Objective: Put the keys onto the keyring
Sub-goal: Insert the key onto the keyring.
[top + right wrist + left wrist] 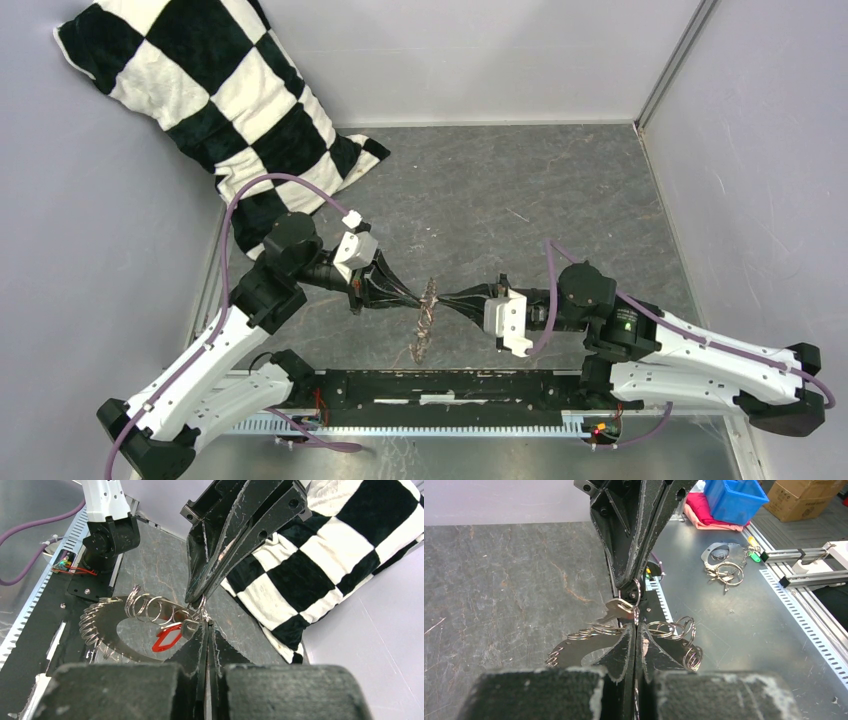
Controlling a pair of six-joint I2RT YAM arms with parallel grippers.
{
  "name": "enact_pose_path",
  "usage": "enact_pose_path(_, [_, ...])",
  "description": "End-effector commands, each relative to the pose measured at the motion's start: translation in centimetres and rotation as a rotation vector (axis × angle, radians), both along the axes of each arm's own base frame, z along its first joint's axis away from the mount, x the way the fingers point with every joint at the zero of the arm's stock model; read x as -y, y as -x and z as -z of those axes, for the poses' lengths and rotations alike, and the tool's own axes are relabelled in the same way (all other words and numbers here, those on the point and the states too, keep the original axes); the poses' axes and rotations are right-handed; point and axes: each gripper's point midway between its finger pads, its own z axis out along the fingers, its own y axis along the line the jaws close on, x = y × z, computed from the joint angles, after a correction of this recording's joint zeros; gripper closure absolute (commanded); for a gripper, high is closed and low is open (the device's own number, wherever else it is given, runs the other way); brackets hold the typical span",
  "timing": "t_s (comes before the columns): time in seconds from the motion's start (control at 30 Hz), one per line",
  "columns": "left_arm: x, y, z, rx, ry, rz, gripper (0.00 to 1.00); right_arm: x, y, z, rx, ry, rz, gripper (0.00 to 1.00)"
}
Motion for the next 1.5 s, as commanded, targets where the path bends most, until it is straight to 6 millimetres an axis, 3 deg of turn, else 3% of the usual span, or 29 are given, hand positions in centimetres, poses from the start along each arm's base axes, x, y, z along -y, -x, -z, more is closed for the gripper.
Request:
enact_pose_path(0.0, [-0.3,1.0,-2.7,0.079,0.068,0.051,0.98,0.9,-0.3,-1.3,0.008,-0.037,0.038,1.0])
enact_pose_path(0.73, [-0.3,1.0,-3.2,0.044,0.076,0.042,0.98,0.3,0.0,0.6,-0.018,0.027,0.01,1.0])
enact_pose_path(1.03, [-0.2,0.8,-3.1,0.041,0.075,0.034,0.98,0.4,0.1,-0.7,-0.004,-0.014,0.006,1.0])
enact_pose_path(1.23, [-0.2,0.7,-3.3,0.041,0.078,0.024,0.98,0.3,0.3,-0.4,-0.004,-0.005,-0.007,1.0])
enact_pose_path(1.47, [0.2,-1.0,-3.3,-0.014,0.066,-0.078,0.98,0.6,-0.1,-0.6,0.003,-0.018,0.021,0.99])
